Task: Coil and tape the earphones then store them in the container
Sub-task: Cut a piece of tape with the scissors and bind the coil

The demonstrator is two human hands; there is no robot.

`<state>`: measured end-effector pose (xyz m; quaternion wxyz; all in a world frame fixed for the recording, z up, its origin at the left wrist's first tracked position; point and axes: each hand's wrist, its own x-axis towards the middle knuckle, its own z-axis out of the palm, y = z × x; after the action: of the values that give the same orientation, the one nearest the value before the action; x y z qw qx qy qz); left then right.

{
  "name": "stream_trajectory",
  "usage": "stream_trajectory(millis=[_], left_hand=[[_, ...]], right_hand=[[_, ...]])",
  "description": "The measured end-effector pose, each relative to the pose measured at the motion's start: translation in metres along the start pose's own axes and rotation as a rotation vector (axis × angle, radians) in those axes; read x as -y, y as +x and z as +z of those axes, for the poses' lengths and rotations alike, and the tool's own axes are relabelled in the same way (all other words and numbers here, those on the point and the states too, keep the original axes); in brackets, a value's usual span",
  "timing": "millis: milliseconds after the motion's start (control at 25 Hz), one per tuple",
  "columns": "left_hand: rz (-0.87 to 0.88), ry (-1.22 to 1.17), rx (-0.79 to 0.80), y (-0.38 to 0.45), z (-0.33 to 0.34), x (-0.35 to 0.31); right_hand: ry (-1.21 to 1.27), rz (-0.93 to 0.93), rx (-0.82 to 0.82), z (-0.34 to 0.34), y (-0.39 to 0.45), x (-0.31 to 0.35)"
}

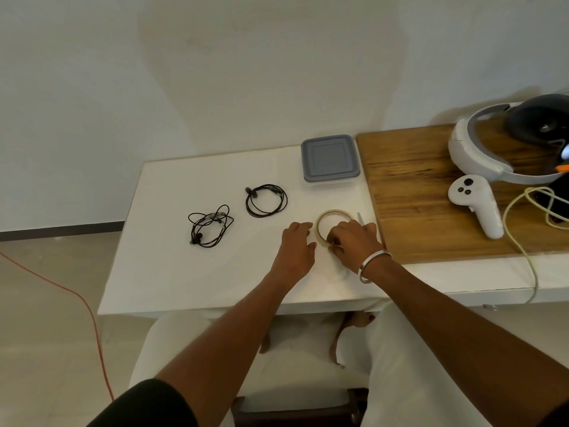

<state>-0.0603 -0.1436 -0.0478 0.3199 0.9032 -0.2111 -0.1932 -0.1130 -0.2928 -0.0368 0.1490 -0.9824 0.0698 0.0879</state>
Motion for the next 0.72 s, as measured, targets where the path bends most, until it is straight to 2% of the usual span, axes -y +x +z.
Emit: stream_trajectory(millis=[240,400,480,600,720], left_hand=[[-0.097,-0.199,-0.019,0.001,-0.008,-0.004],[-0.266,-0.772,-0.019,0.000,-0.018,-0.012],[-0.295,-0.912,-0.013,-0.002,-0.024,-0.014],[-0.248,-0.920,0.031,-0.004,-0.033,-0.011],[-0.147,-0.808,0.053,-0.004,-0.039,-0.007]], right_hand=[[0.182,-0.016,-0.079,-0.003,-0.003,0.005],[0.407,-0.050,-0.156,-0.003,-0.001,0.010],[0.505,-0.058,-0.155,-0.004,-0.002,0.012],[0.577,-0.100,-0.126,-0.006,-0.003,0.013],[0.697,-0.060,-0.212,-0.007,0.002,0.011]])
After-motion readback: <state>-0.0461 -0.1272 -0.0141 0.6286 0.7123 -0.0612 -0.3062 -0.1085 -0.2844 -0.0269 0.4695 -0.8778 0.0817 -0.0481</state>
